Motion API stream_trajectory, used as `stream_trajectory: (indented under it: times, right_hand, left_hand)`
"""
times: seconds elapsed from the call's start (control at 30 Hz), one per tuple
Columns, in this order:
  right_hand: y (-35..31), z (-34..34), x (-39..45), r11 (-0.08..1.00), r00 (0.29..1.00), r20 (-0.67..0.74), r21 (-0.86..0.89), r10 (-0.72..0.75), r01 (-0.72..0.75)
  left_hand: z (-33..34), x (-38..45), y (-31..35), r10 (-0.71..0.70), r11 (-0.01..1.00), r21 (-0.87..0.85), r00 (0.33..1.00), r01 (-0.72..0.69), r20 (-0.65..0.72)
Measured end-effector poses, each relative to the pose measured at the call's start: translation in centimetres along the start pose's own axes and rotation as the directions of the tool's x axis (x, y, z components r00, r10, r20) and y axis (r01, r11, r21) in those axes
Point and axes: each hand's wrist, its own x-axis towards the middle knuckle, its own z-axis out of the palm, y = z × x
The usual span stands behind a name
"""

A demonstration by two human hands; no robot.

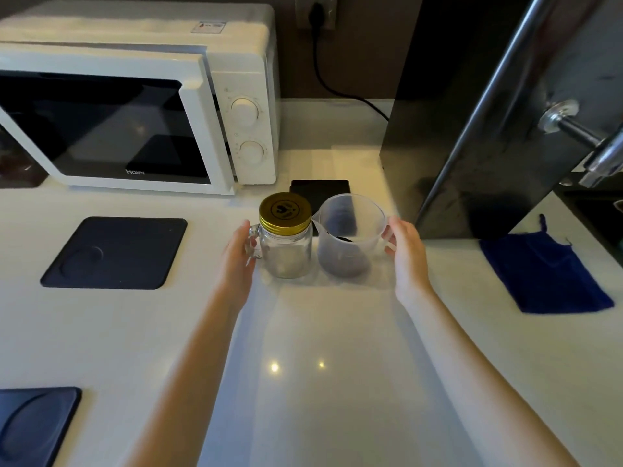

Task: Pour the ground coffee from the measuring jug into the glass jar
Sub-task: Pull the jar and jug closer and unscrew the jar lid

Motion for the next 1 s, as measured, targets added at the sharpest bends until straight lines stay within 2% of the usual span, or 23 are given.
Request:
stream_trajectory:
  times: [0.1,0.23,0.33,0.43,0.7,1.0]
  right_hand:
    - [0.4,0.1,0.3,0.997,0.998,0.009,0.036,0.067,-0.067]
    - [0.0,0.0,0.8,0.960,0.988,0.056,0.237,0.141,-0.151]
    - [-0.2,0.0,1.0,0.903,0.977,0.126,0.374,0.175,-0.210]
    - [-0.1,-0.2,0.8,0.865,0.969,0.156,0.440,0.190,-0.241]
    - [-0.7,-2.8,-3.1,0.874,0.962,0.193,0.412,0.191,-0.256]
    - [1.0,-5.4,-8.5,0.867,0.950,0.143,0.388,0.278,-0.312]
  left_hand:
    - [0.7,0.3,-0.1,0.039,0.999,-0.006,0.997,-0.038,0.064]
    - [0.7,1.0,-0.7,0.110,0.989,-0.113,0.989,-0.098,0.101]
    - [0.7,0.9,-0.6,0.111,0.981,-0.172,0.989,-0.094,0.093]
    - [0.9,0.1,-0.1,0.090,0.978,-0.193,0.993,-0.073,0.078]
    - [-0.8,-3.9,-0.6,0.105,0.944,-0.324,0.988,-0.064,0.110]
    - [-2.2,-10.1,-2.7,0.127,0.951,-0.297,0.981,-0.079,0.144]
